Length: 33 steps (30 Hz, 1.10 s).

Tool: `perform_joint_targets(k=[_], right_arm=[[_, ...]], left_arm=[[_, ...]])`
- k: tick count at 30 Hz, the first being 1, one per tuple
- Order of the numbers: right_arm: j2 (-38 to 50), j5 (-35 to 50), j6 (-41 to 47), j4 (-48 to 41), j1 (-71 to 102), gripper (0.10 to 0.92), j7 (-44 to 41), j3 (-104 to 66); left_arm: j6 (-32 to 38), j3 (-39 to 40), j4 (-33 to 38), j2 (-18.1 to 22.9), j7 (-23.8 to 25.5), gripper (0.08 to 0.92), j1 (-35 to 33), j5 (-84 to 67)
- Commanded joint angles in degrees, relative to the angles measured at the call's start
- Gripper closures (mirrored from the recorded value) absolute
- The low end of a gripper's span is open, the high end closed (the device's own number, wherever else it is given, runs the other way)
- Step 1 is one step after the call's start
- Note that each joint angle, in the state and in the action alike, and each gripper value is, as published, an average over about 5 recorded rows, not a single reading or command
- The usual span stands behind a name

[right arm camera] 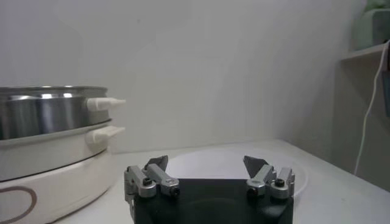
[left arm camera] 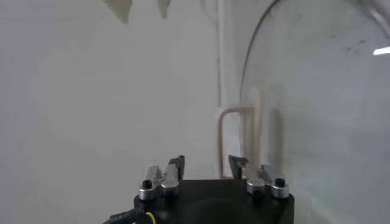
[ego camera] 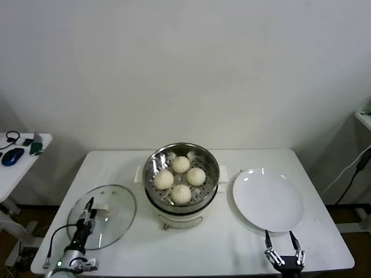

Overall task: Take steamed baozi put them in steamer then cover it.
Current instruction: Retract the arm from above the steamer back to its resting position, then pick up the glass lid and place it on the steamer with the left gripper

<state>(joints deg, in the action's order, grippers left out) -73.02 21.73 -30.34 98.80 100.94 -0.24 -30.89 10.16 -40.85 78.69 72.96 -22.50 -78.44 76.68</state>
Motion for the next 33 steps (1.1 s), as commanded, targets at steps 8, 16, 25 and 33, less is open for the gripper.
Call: perform_joint_targets(k=[8, 16, 25, 33], right_arm=[[-0.67, -0.96, -0.31, 0.20, 0.12, 0.203, 0.26, 0.00], [-0.84, -1.27, -0.49, 0.23, 0.26, 0.203, 0.34, -0.04], [-0.99, -3.62, 1.10, 0.32, -0.03, 0.203, 2.27, -0.24], [0.48, -5.05, 4.64, 2.04, 0.56, 0.203, 2.57, -0.57]], left_arm=[[-0.45, 0.17, -2.88, 0.48, -1.56, 0.726, 1.60, 1.32], [-0.60, 0.63, -0.82, 0.92, -1.65, 0.859, 1.55, 0.39], [-7.32, 0.59, 16.12, -3.07, 4.72, 0.859, -3.80, -11.33], [-19.60, -0.74, 33.68, -9.77, 14.24, 0.859, -6.85, -23.15]])
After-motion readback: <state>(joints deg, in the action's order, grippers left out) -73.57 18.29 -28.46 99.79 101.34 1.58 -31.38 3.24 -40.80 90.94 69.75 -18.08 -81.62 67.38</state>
